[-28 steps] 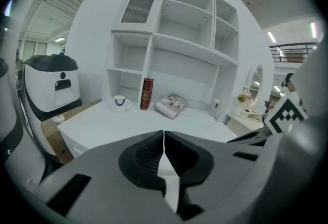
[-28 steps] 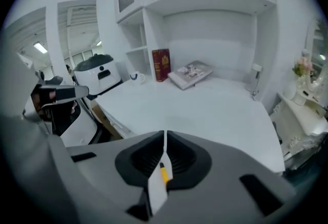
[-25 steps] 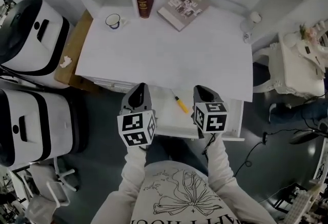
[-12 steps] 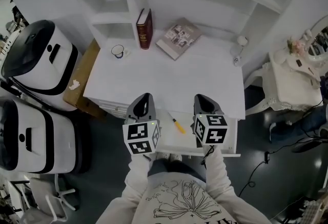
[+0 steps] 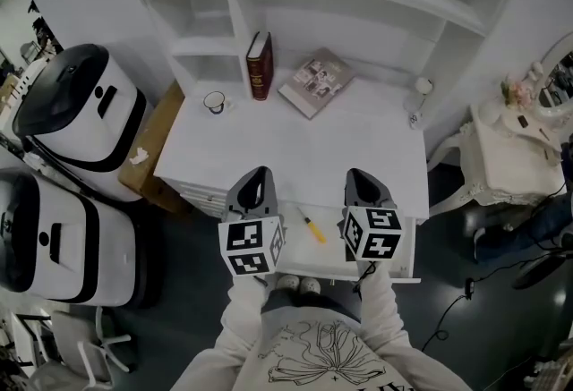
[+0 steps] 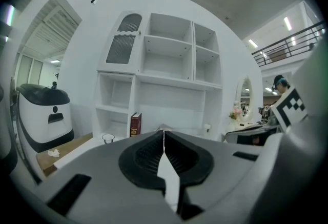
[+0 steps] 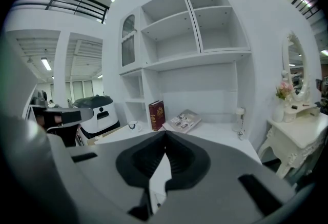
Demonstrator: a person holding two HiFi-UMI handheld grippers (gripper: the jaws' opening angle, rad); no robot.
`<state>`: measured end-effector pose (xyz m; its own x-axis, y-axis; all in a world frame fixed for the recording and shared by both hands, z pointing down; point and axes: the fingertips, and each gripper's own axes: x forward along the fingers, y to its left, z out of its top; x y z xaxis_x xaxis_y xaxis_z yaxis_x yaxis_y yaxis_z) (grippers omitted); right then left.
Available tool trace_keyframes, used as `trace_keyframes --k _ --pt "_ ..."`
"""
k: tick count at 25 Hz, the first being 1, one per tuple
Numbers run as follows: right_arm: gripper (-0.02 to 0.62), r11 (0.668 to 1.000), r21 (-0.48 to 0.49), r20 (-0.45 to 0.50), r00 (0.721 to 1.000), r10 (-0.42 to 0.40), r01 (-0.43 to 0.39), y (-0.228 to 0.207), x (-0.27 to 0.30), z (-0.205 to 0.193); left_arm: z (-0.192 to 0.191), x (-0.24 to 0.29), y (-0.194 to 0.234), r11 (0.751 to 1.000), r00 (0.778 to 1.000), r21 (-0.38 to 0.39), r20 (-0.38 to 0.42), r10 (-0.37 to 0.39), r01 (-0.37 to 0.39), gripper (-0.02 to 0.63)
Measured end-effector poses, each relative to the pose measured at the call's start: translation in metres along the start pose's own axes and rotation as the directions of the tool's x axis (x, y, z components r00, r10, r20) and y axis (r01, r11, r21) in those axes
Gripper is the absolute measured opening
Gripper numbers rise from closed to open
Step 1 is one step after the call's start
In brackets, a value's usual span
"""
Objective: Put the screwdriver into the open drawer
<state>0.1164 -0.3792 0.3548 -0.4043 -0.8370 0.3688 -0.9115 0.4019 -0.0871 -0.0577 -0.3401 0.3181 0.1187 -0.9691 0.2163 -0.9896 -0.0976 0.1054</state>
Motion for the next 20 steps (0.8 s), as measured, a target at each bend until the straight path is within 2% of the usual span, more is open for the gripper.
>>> trace_keyframes --k 20 --pt "0.003 0.999 -0.027 0.102 0.995 0.021 -0.018 0.026 -0.004 0.021 0.01 -0.013 0.013 1.0 1.0 0.004 0.028 0.015 -0.015 0.007"
